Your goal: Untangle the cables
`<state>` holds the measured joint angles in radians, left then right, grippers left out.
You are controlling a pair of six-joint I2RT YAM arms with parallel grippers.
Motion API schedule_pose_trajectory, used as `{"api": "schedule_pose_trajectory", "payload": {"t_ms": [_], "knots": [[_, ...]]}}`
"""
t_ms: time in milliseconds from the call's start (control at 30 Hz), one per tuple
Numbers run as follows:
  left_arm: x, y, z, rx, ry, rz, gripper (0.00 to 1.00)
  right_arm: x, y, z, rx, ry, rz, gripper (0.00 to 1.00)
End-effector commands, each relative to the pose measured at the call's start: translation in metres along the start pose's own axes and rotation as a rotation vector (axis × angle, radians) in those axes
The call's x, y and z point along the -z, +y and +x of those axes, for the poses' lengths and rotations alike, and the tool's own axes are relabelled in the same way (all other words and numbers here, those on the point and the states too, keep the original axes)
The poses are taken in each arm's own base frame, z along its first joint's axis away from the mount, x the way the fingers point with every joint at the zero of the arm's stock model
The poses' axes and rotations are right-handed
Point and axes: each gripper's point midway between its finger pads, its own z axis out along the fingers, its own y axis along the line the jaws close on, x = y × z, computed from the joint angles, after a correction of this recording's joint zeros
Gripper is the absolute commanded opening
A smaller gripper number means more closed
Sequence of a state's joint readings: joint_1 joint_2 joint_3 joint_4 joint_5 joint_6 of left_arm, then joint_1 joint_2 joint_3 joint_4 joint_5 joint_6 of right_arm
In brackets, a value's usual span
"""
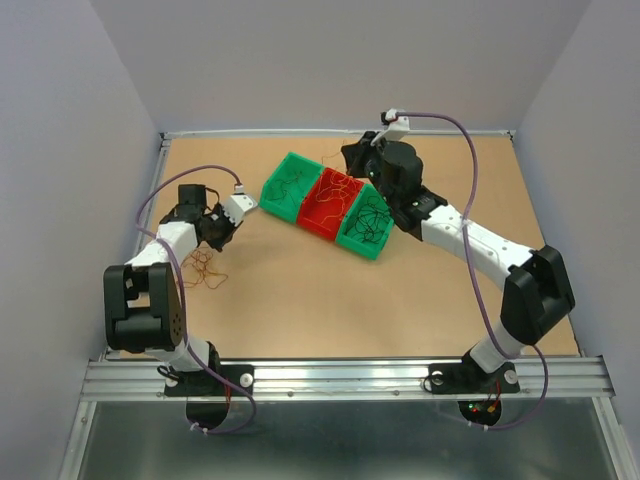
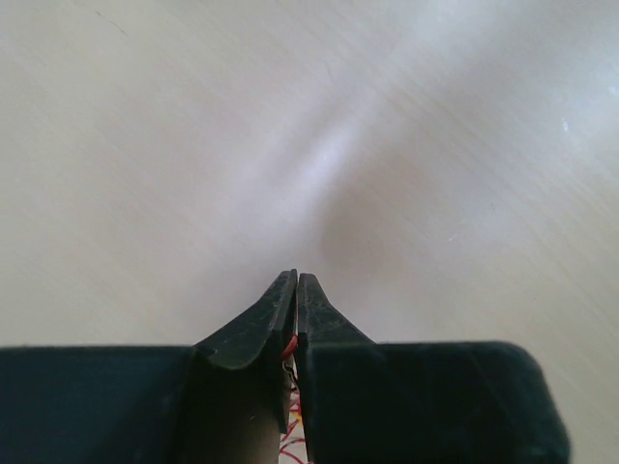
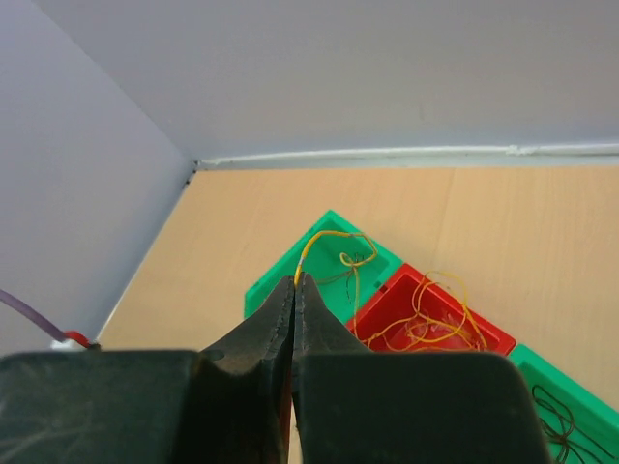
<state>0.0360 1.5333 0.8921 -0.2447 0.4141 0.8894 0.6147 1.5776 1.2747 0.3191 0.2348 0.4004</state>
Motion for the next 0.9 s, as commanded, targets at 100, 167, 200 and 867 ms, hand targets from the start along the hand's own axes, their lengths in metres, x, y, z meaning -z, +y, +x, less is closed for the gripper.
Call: {"api": "schedule_pose_trajectory", "payload": {"t_ms": [100, 167, 200, 867], "knots": [[0.030, -0.002, -0.034, 0.002, -0.145, -0.053, 0.25, -0.019, -0.019, 0.028, -0.011, 0.062, 0.088, 0.01], [0.036, 0.000, -0.044, 0.025, -0.179, -0.064, 0.32, -0.026, -0.040, 0.059, 0.020, 0.152, 0.184, 0.01], [0.038, 0.000, -0.049, 0.031, -0.192, -0.062, 0.34, -0.029, -0.048, 0.073, 0.030, 0.190, 0.222, 0.01], [0.046, -0.025, -0.133, 0.123, -0.422, -0.033, 0.41, -0.063, -0.099, 0.263, 0.313, 0.771, 0.508, 0.01]]}}
